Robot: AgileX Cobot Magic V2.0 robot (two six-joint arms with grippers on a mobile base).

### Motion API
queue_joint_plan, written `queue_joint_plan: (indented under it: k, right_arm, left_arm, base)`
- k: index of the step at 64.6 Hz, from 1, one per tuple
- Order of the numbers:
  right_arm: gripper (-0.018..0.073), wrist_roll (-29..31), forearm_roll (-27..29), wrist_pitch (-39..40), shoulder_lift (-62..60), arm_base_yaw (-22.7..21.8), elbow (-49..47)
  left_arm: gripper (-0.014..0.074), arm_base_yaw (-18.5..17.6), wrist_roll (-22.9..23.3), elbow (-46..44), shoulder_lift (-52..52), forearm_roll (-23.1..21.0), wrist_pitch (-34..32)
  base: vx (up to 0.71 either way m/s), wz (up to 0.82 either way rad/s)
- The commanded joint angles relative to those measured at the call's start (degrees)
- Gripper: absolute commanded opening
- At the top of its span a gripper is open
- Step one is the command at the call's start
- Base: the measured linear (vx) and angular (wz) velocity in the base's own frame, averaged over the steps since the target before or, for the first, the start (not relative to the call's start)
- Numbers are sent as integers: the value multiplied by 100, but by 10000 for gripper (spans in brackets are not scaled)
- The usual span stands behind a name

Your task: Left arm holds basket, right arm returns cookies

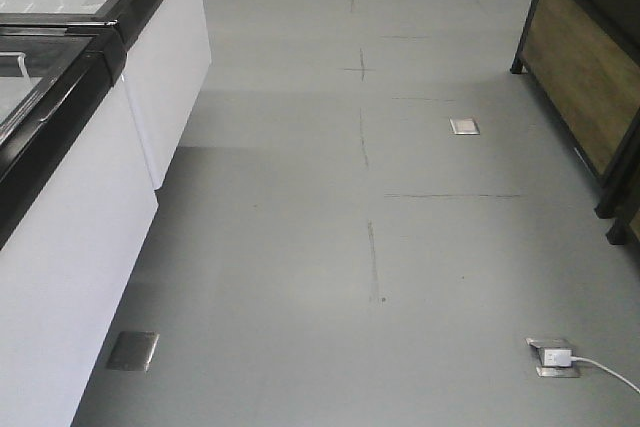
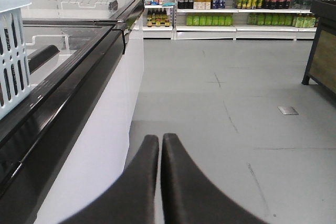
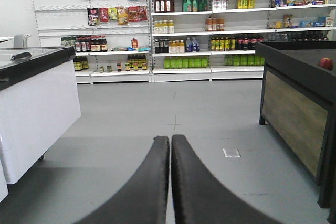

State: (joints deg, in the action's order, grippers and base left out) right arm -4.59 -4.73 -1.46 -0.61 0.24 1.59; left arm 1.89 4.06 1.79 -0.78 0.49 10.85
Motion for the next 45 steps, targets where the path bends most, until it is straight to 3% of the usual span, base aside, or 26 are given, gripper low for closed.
queue_joint_plan:
  k: [1,45]
  right_arm:
    - [-8,21,-40,428,-65,-24,18]
    - [-8,21,-40,428,-65,-24,18]
  left_arm:
    - [-6,-7,32,-195,-63,-49,-388]
    - [-6,-7,32,-195,-63,-49,-388]
  base:
    - [0,0]
    - [0,0]
